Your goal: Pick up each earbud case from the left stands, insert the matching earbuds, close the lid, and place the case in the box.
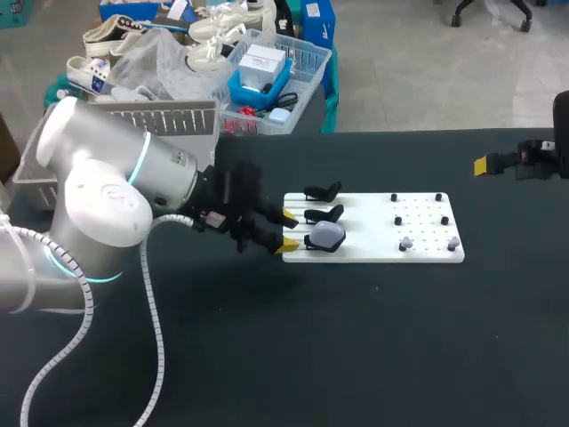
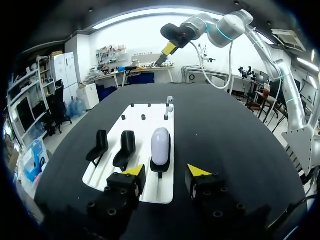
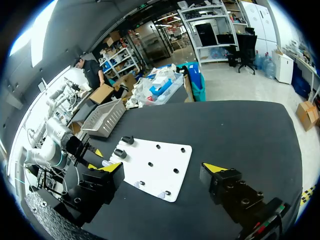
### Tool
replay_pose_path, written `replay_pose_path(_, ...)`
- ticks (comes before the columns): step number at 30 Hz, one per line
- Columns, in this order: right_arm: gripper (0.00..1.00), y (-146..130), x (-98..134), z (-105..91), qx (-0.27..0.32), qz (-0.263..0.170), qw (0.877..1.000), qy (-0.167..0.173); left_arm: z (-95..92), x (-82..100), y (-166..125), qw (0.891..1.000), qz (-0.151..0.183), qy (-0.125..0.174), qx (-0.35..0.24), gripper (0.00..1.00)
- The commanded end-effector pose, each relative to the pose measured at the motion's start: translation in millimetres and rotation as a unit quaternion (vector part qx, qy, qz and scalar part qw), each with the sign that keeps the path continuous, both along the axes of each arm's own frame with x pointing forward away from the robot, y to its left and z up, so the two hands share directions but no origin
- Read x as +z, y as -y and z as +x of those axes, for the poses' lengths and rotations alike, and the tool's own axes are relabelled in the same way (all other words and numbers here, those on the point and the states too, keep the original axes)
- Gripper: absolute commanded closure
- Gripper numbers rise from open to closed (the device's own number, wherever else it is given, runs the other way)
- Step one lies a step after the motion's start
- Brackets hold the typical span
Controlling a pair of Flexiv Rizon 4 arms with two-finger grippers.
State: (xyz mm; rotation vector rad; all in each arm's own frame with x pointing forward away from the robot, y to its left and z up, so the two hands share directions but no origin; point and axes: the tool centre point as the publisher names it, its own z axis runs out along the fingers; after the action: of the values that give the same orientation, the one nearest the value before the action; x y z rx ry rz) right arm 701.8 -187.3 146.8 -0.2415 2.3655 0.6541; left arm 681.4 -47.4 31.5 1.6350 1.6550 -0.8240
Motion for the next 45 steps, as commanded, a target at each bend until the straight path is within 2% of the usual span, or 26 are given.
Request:
replay_pose_path(1,0.0,-1,2,-0.9,-0.002,-0.003,1.0,-0.001,6.0,-3.5,9,1.0,-0.01,0.002,0.007,0.47)
replay_pose_path(13,0.0,-1,2,-0.9,-0.002,-0.003,1.0,-0.001,8.3,-9.8,17,1.0,-0.012,0.002,-0.002,0.51)
replay_pose_path(34,0.0,-1,2,-0.9,-0.002,-0.003,1.0,-0.001,16.4,-10.7,33,1.0,-0.022,0.002,-0.004,0.55)
replay_pose_path(45,0.0,-1,2,-0.9,-0.002,-0.003,1.0,-0.001,13.0,-10.8,36,1.0,-0.024,-0.003,-0.007,0.58)
